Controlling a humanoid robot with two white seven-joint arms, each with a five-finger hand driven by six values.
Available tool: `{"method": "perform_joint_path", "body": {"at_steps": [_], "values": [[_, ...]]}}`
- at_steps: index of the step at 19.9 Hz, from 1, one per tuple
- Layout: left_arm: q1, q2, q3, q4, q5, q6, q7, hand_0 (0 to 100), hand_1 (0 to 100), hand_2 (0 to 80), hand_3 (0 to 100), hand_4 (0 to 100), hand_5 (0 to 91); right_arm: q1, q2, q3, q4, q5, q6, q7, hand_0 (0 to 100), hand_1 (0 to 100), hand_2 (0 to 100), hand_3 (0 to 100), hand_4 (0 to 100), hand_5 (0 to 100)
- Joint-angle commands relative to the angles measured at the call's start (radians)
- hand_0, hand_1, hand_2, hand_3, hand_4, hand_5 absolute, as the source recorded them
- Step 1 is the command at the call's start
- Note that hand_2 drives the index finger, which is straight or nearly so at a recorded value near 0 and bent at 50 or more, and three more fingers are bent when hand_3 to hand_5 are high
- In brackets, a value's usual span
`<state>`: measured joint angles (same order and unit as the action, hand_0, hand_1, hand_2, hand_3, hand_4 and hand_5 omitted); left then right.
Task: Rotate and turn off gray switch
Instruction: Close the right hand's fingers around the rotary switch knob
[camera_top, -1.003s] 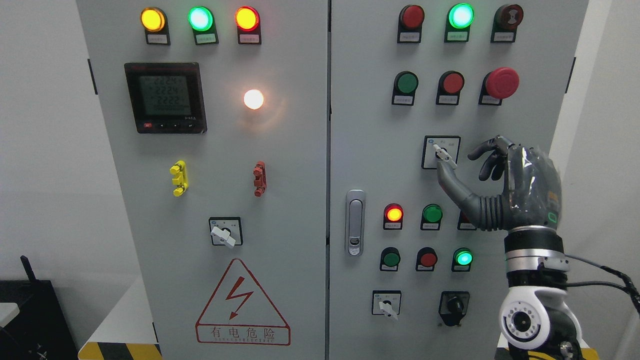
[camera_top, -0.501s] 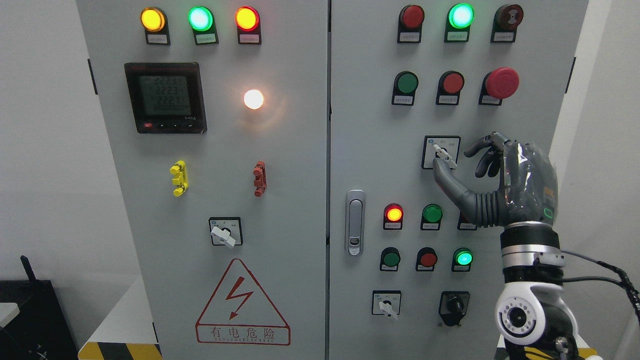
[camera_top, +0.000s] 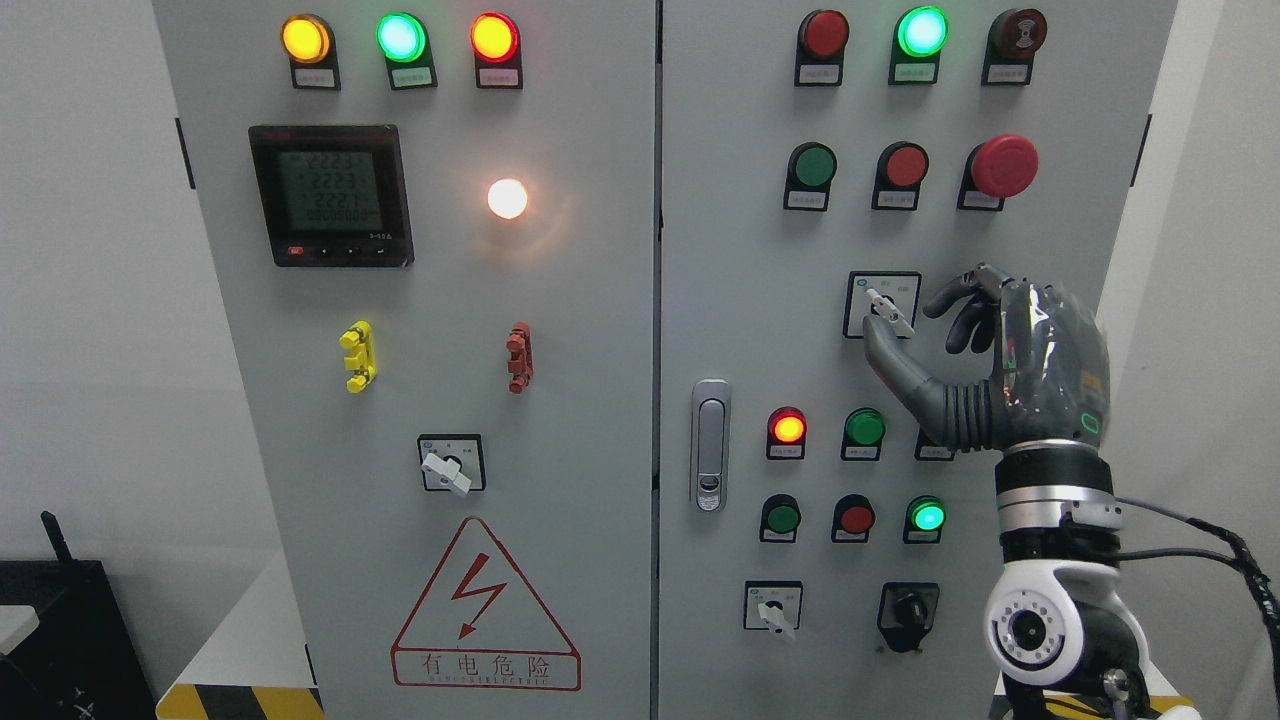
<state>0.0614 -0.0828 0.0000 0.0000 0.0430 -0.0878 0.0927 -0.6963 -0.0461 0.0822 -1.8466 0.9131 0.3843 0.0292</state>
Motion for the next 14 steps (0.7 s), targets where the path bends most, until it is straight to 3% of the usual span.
{"method": "perform_joint_path", "body": {"at_steps": [1, 14], "values": [[0.000, 0.000, -0.002, 0.014, 0.000, 0.000, 0.001, 12, 39, 0.0, 0, 0, 0.0, -0.002, 0.000, 0.005, 0.012, 0.006, 0.001, -0.003, 15, 42, 58, 86, 87, 100], [0.000, 0.000, -0.002, 0.014, 0.000, 0.000, 0.001, 12, 39, 0.0, 0, 0, 0.0, -0.012, 0.002, 0.007, 0.036, 0.023, 0.002, -0.003, 17, 41, 58, 87, 87, 100]]}}
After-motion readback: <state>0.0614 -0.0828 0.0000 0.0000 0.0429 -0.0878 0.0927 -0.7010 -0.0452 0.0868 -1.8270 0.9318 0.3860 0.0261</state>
